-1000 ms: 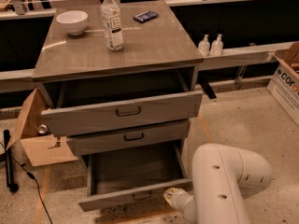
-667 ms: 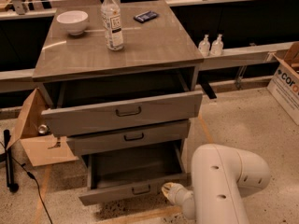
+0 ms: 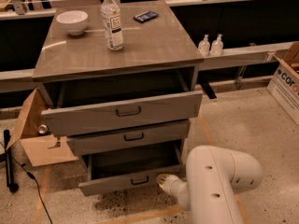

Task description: Close bottom drawer

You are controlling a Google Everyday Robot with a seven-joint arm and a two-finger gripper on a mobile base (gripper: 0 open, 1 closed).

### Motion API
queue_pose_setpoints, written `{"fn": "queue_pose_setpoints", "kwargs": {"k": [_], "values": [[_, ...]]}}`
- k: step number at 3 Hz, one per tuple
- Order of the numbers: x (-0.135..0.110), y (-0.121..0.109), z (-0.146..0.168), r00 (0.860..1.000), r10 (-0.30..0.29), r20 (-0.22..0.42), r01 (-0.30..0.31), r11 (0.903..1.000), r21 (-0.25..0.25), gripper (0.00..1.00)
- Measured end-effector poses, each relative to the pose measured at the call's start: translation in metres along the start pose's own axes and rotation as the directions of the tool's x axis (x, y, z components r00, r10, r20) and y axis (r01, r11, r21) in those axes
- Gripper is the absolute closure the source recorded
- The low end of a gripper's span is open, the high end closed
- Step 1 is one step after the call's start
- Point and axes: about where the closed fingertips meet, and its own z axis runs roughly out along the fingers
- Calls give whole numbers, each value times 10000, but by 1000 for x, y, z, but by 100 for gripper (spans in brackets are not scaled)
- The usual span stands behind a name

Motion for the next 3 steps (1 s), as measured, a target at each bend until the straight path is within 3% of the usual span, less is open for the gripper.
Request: {"fn": "queue_pose_setpoints", "kwargs": {"k": [1, 2, 3], "values": [[-11, -14, 20, 9987, -358, 375, 357, 9994, 50, 100], [-23, -42, 50, 9911, -1089, 771, 1079, 9940, 175, 100], [-25, -54, 62, 9875, -1322, 857, 1306, 9911, 244, 100]]}}
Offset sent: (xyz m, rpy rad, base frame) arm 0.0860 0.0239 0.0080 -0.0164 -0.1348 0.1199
